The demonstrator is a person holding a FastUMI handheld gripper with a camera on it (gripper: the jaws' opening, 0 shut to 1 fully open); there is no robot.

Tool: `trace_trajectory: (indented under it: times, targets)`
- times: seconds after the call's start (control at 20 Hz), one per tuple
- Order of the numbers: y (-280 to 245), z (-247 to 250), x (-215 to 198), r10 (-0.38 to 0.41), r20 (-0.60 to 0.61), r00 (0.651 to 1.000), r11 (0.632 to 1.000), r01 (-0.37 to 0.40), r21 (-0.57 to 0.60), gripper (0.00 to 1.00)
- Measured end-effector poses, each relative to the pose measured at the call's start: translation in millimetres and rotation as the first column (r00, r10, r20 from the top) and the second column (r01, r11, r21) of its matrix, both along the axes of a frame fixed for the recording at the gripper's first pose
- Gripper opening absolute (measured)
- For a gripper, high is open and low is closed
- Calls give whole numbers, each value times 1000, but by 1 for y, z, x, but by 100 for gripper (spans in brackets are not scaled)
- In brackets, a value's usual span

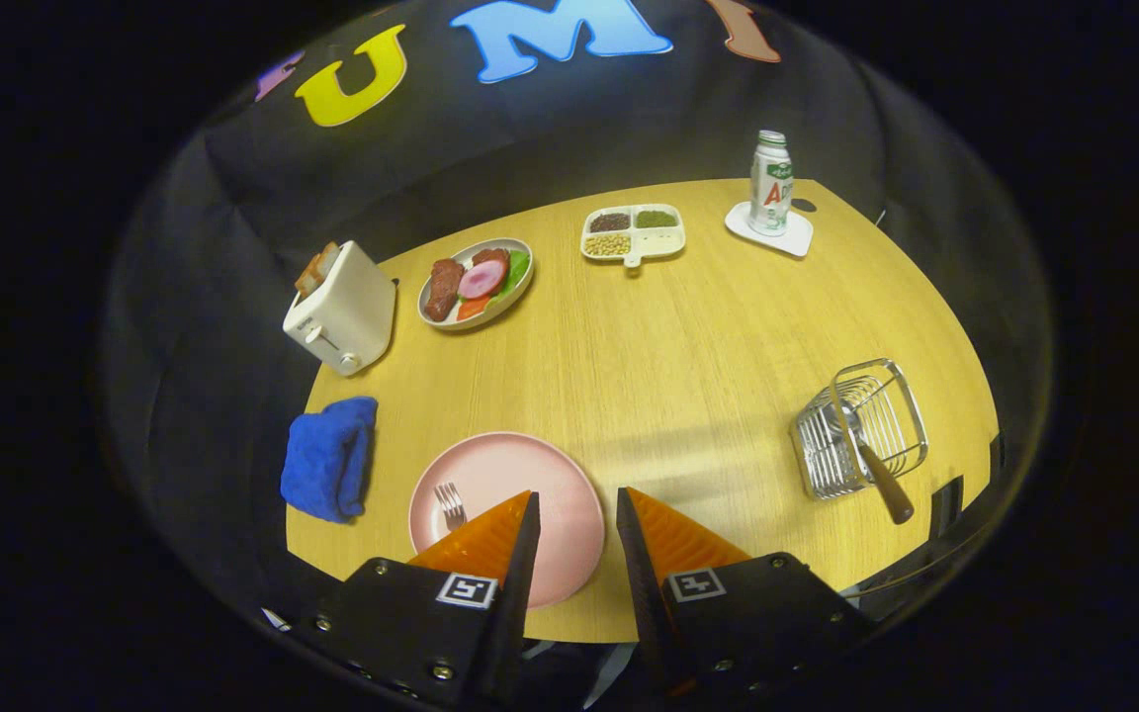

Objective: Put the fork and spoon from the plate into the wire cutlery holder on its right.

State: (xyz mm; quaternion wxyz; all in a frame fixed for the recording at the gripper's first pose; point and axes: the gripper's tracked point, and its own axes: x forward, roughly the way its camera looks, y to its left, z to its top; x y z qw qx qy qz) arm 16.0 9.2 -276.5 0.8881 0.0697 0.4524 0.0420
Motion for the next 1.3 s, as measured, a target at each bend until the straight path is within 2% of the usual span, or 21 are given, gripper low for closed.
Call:
trace_trajectory:
  times: [0.35,0.75,1.3]
  targets:
    - [56,-39,-13,147,-90,985,989,-147,1,48]
    - [105,-80,-42,303,-181,936,952,-307,8,48]
    - [116,-123,-51,331,-284,900,937,-350,-18,48]
